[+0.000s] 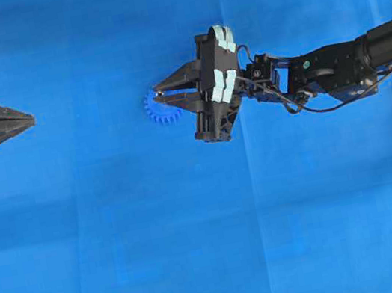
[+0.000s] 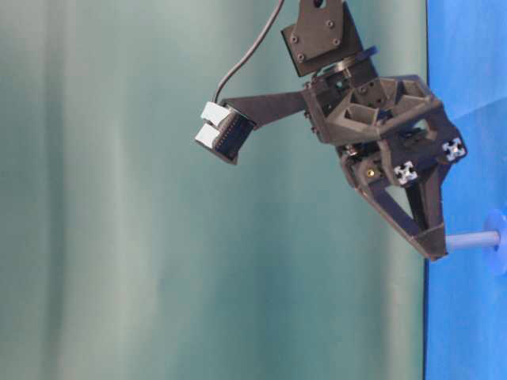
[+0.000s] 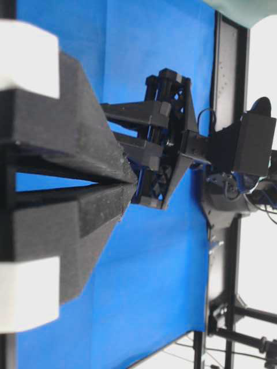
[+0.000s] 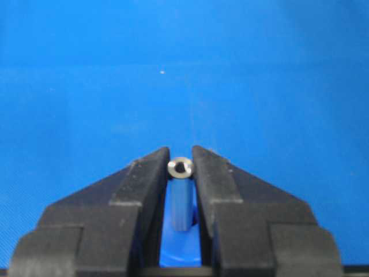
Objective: Insert the shaft placed at a random location into the center hole of the small gear at another random location.
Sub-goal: 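Align the held shaft above the gear's center hole with the right gripper, then lower the shaft into the gear's center hole with the right gripper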
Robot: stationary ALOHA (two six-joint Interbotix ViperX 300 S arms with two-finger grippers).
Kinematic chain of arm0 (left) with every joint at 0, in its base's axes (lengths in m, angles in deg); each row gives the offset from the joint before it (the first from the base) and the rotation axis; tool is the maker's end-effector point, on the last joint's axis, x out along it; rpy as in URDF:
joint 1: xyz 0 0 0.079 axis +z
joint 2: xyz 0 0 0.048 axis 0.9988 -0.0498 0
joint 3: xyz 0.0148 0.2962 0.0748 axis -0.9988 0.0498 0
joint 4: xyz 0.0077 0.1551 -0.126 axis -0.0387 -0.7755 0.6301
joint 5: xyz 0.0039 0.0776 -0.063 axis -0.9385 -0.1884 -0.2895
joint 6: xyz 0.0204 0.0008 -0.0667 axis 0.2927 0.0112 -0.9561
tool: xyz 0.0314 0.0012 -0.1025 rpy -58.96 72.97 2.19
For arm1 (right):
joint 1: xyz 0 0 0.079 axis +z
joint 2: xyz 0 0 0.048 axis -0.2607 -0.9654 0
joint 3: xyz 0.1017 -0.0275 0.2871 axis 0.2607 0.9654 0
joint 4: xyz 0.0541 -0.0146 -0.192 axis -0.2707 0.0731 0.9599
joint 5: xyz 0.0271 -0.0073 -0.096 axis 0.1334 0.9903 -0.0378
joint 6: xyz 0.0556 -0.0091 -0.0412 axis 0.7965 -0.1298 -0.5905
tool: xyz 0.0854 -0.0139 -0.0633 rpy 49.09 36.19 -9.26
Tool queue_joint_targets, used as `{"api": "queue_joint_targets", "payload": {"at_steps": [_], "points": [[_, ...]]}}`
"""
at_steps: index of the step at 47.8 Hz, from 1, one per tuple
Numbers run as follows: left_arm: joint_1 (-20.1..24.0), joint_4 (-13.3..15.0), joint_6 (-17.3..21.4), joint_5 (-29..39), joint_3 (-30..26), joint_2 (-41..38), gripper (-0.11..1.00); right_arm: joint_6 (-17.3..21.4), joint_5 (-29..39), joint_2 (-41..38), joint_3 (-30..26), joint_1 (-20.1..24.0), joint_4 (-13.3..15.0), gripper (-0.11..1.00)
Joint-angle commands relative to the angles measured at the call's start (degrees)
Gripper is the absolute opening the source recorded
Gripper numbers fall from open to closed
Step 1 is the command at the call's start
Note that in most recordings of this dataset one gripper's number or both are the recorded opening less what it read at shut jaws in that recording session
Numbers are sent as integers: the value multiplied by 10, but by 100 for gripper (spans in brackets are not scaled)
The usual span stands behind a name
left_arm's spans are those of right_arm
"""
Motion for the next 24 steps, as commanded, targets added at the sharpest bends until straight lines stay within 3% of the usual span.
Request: {"api": "queue_joint_targets", "payload": {"at_steps": [1, 12, 24], "points": [[-2, -1, 0, -3, -5, -2, 0, -3, -4, 21, -4, 1, -1, 3], [-1, -1, 0, -3, -5, -2, 0, -23, -4, 63, 3, 1, 4, 3], [-1, -1, 0, -3, -5, -2, 0, -26, -18, 60, 3, 1, 4, 3]]}}
